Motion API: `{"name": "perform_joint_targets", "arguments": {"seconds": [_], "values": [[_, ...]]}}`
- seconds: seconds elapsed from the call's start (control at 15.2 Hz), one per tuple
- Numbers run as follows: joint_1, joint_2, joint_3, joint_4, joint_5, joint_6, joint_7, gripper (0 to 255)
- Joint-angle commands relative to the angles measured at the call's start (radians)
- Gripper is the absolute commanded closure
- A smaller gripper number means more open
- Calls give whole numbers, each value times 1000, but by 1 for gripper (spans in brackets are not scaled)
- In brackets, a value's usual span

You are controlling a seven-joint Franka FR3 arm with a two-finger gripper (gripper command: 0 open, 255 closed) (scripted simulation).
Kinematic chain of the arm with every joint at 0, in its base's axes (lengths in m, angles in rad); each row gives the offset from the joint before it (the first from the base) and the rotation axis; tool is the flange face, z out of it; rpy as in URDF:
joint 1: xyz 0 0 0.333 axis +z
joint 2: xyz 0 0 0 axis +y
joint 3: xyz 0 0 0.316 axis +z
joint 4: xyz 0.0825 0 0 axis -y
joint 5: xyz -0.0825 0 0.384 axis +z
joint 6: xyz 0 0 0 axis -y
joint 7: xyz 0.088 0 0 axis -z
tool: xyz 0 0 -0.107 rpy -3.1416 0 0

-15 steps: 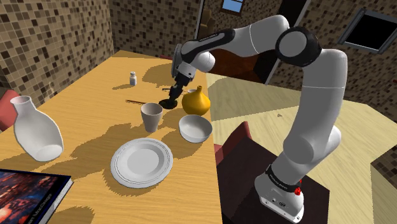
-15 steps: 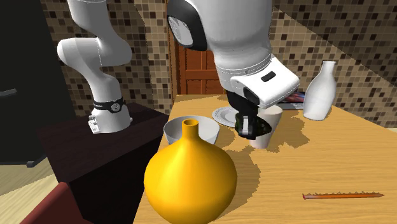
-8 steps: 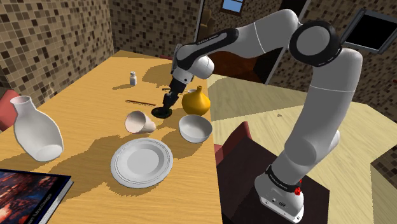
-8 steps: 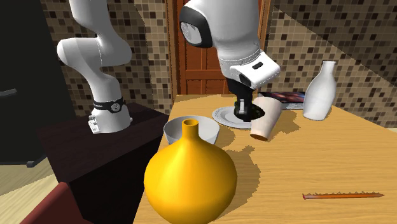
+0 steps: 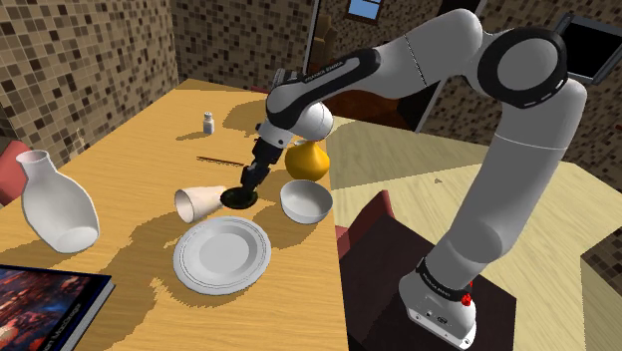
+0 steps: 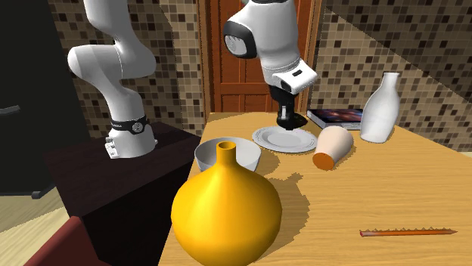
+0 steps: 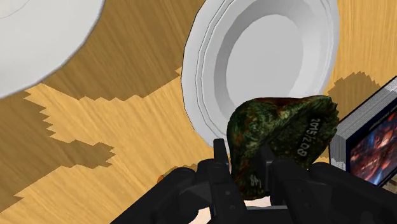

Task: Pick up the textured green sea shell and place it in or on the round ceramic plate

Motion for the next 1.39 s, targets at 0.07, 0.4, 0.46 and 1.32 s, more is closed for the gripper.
{"name": "perform_joint_targets", "arguments": {"seconds": [0.07,0.4,0.46,1.32], "values": [[42,-18,32,-29,20,44,49,255],[105,-23,77,-63,42,120,115,255],[106,-12,78,-65,43,132,109,255],[125,152,75,-67,57,284,30,255]]}}
